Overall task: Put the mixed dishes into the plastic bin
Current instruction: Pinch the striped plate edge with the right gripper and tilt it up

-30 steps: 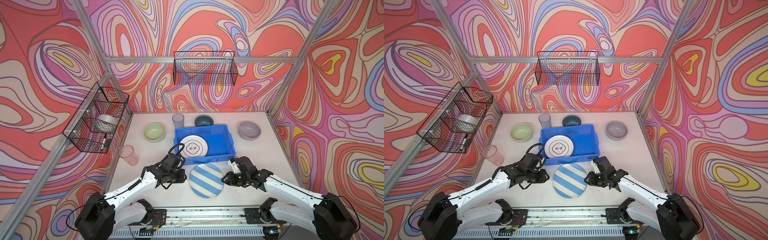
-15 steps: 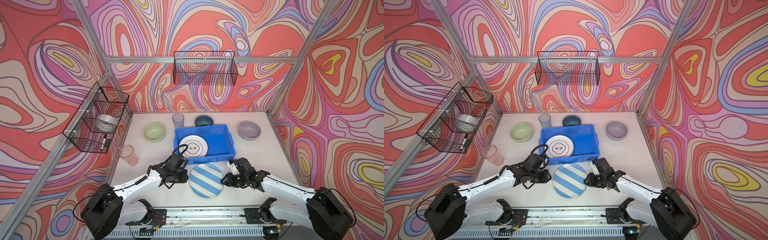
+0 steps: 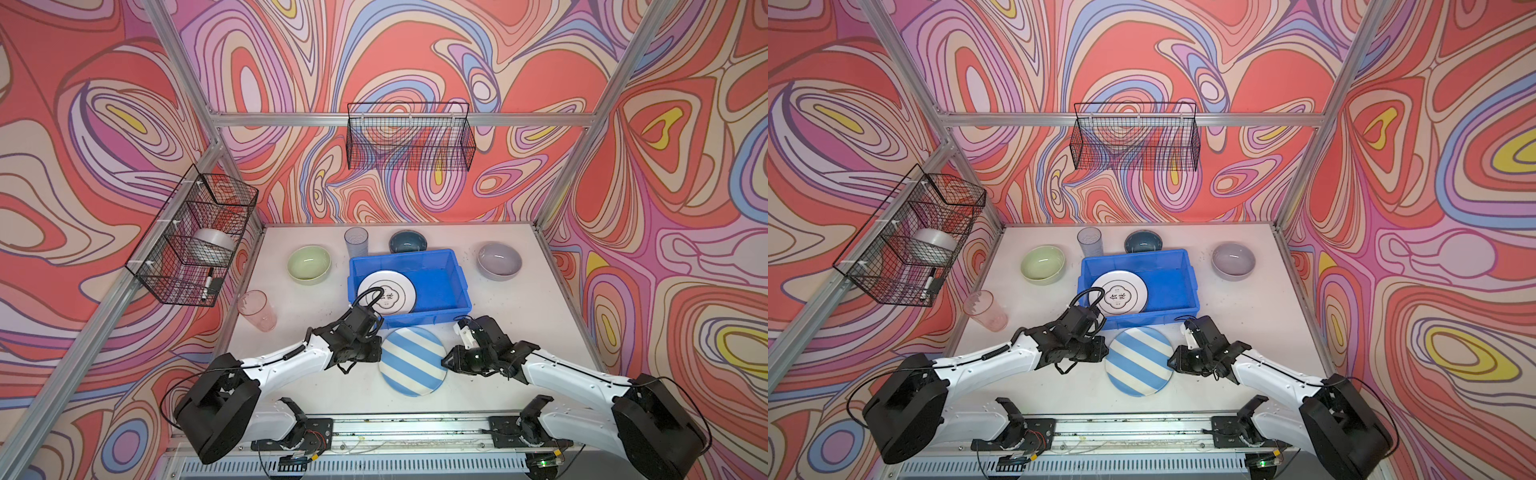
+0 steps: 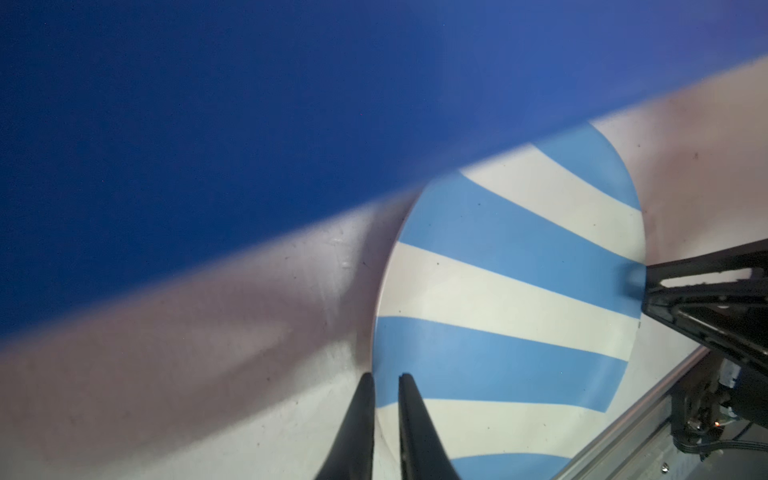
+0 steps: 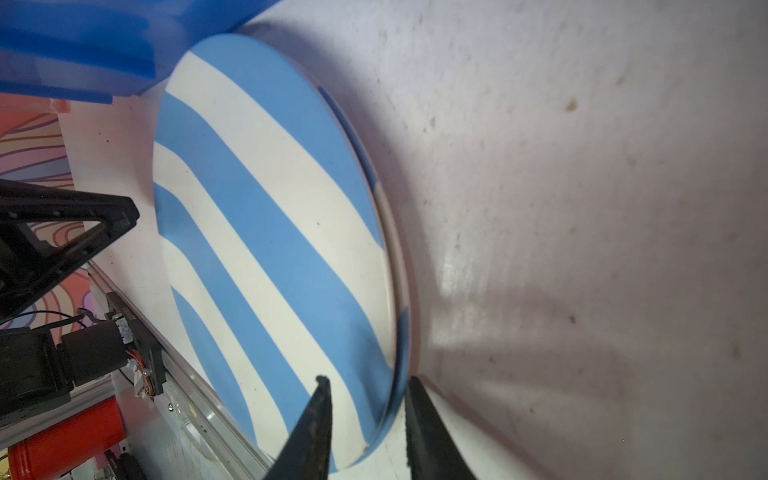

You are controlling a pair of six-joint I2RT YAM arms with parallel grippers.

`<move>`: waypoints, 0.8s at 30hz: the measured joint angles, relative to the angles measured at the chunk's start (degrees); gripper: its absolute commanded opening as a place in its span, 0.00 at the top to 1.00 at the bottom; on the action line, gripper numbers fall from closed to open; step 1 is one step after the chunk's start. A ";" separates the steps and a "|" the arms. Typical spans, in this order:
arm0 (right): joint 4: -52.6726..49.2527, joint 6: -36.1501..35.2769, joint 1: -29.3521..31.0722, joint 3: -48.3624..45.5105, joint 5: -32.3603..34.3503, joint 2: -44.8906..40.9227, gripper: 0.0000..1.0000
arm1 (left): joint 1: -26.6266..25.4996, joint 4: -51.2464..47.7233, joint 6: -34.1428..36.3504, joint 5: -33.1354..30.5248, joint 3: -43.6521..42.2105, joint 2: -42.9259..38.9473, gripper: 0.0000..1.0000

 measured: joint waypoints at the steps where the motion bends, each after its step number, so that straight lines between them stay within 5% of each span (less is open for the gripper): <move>1: 0.00 0.00 0.00 0.00 0.00 0.00 0.69 | -0.11 0.28 0.04 -0.15 0.20 0.44 0.85; 17: -0.61 0.00 0.00 0.02 0.22 -0.09 0.70 | -1.51 2.14 0.17 -2.16 2.60 4.52 0.90; 24: -0.63 0.00 0.00 0.02 0.22 -0.09 0.70 | -2.05 1.77 0.17 -3.43 2.86 4.72 0.75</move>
